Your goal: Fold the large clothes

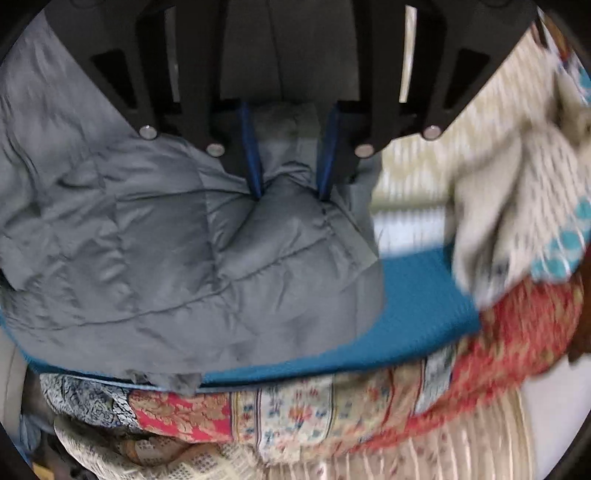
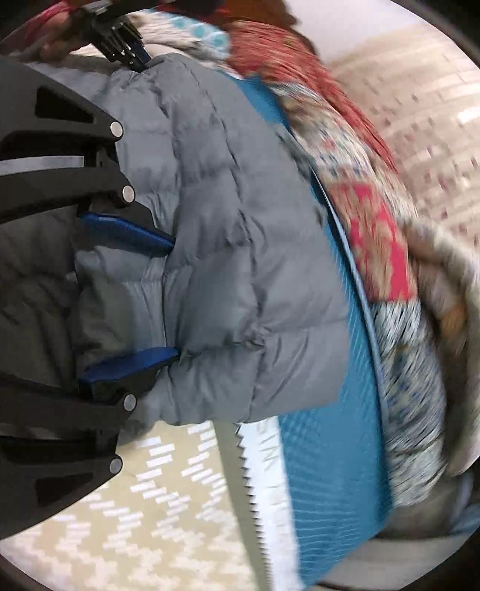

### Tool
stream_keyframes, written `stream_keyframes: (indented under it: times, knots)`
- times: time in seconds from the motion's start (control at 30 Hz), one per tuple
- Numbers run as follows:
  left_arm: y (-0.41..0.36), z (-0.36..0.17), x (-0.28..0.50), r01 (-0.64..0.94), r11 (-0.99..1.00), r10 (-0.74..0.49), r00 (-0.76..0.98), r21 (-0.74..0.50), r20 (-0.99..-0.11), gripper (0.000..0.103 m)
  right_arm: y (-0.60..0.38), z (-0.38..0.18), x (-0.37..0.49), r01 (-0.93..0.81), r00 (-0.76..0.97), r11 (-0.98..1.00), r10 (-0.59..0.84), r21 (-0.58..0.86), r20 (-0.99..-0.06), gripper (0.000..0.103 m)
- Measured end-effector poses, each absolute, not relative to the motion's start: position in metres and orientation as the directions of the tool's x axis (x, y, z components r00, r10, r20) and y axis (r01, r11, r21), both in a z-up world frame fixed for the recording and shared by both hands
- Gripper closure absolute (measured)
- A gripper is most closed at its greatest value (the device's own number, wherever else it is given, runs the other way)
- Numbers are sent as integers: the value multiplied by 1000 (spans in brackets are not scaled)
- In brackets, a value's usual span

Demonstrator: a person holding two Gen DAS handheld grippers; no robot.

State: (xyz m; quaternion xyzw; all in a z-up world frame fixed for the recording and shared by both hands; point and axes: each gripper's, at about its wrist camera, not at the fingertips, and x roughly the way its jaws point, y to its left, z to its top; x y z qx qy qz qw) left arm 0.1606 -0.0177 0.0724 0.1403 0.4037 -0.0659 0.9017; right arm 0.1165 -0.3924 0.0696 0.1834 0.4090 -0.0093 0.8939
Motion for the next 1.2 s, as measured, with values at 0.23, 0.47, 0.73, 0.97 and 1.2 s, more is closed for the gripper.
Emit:
stream_keyframes:
  times: [0.23, 0.47, 0.73, 0.97, 1.2]
  knots:
    - [-36, 45, 199, 215, 934, 73, 667, 286, -741, 72, -390, 59, 118, 171, 694, 934, 112, 314, -711, 35]
    - [-26, 67, 170, 233, 916, 97, 662, 327, -743, 72, -389, 72, 91, 168, 707, 939, 97, 299, -700, 35]
    - [-7, 76, 115, 200, 949, 54, 654, 242, -754, 68, -387, 83, 43, 178, 740, 933, 82, 312, -667, 35]
    - [-14, 45, 97, 162, 938, 125, 667, 306, -735, 59, -388, 59, 31, 214, 720, 918, 83, 335, -689, 36]
    - [-16, 43, 96, 156, 932, 142, 674, 327, -725, 58, -375, 56, 39, 168, 692, 941, 98, 292, -715, 54]
